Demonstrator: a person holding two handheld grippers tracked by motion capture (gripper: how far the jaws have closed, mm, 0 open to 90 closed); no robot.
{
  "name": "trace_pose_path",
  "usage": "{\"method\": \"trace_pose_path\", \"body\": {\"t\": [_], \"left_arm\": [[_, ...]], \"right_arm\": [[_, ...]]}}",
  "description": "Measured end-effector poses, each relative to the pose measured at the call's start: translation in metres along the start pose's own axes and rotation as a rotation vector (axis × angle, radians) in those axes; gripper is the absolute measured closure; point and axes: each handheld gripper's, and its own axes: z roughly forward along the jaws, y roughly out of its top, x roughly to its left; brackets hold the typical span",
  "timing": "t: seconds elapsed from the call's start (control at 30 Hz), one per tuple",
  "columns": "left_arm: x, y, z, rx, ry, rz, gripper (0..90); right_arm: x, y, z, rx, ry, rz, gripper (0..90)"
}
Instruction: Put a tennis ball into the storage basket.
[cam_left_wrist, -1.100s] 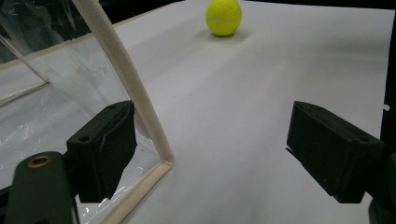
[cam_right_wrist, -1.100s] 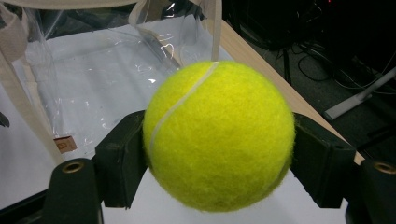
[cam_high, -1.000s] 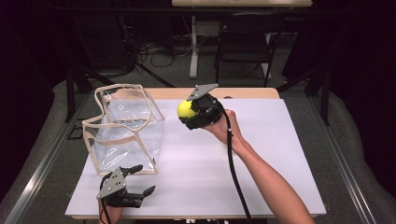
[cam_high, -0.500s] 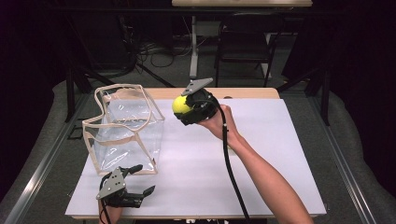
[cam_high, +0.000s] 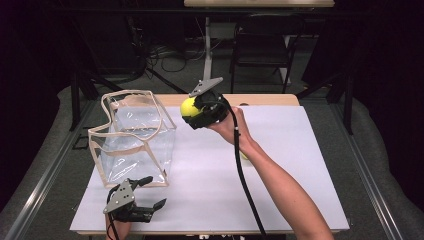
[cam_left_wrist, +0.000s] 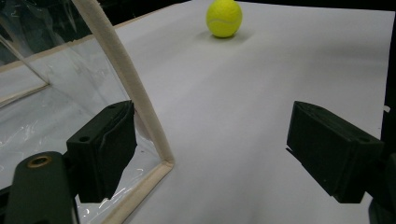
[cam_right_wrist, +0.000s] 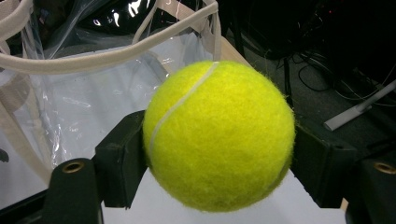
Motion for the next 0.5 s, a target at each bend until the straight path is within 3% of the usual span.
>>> {"method": "trace_pose_path", "body": {"t": [0.5], "left_arm": [[0.0001,-0.0002,-0.0006,-0.001,0.002,-0.004,15.8]], "right_arm": [[0.0016,0.0108,0.0035,0.002,0.0,-0.007,26.1]]}}
